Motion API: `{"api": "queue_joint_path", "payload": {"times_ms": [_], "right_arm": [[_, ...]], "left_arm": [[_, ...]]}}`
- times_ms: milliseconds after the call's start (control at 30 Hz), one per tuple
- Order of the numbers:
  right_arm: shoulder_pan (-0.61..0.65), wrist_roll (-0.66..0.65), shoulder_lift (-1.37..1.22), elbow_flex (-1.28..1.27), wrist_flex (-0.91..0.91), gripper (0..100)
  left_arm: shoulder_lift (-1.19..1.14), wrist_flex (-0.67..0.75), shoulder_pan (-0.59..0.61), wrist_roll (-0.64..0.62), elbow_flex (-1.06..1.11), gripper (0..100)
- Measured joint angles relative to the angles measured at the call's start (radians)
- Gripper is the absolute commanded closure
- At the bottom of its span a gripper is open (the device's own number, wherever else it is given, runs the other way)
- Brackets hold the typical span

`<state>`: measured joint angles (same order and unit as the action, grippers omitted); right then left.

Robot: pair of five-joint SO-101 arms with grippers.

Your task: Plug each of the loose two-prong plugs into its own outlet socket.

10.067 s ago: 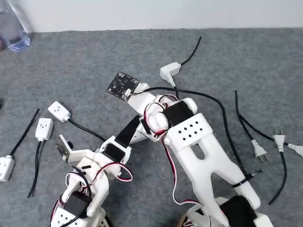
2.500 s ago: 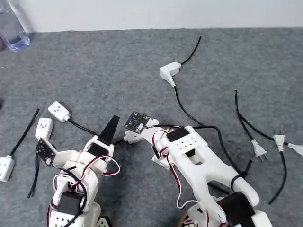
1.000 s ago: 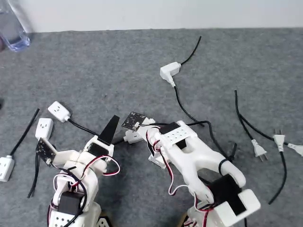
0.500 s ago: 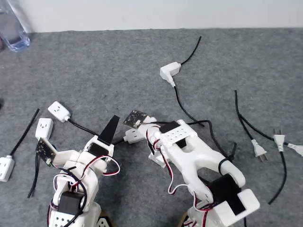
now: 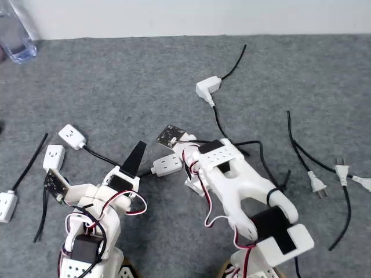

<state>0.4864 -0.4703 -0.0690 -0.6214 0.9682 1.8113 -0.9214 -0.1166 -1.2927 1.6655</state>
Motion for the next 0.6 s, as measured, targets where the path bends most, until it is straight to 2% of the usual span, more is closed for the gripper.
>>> {"api": "queue_joint_path", "payload": {"times_ms": [600], "right_arm": [[-0.021,-0.002,-0.006,0.002,0.0,98.9]], "left_arm": [[0.0,0.048,0.0,0.0,0.026,69]]}}
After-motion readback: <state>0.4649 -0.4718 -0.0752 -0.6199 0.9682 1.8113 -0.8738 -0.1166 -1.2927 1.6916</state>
